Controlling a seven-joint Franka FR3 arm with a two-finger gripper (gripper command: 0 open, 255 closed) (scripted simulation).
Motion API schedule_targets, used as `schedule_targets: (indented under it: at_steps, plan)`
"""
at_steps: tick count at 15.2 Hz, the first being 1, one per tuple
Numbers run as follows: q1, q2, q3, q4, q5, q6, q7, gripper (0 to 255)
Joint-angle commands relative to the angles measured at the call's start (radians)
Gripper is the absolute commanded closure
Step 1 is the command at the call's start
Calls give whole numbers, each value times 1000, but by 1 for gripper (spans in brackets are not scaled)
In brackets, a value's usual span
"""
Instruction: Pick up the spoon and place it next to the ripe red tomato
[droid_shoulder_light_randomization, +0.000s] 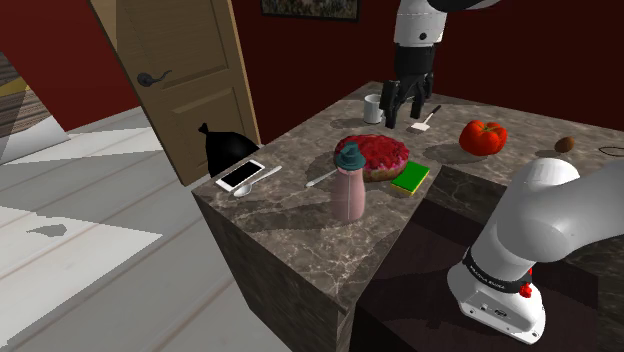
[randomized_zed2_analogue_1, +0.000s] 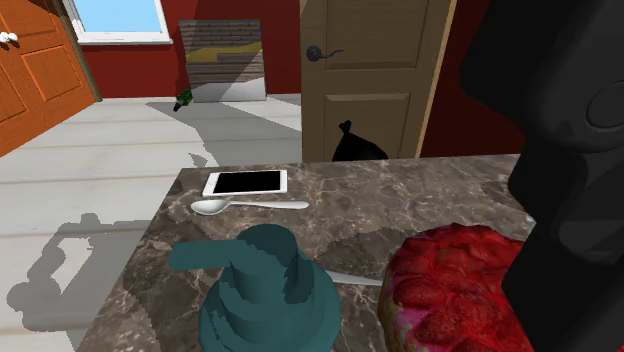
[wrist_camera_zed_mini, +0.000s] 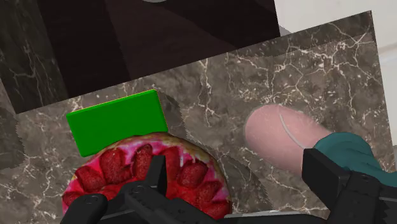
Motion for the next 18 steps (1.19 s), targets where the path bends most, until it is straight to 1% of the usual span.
schedule_targets:
  at_steps: [1,9,14,18]
  plan:
    - [0,0,0,0,0,0,0,0]
    - [46,208,93,13,31,249,54,0]
    - [66,363,149,64,27,385,92,0]
    - [79,496,191,128,6,477,129,0]
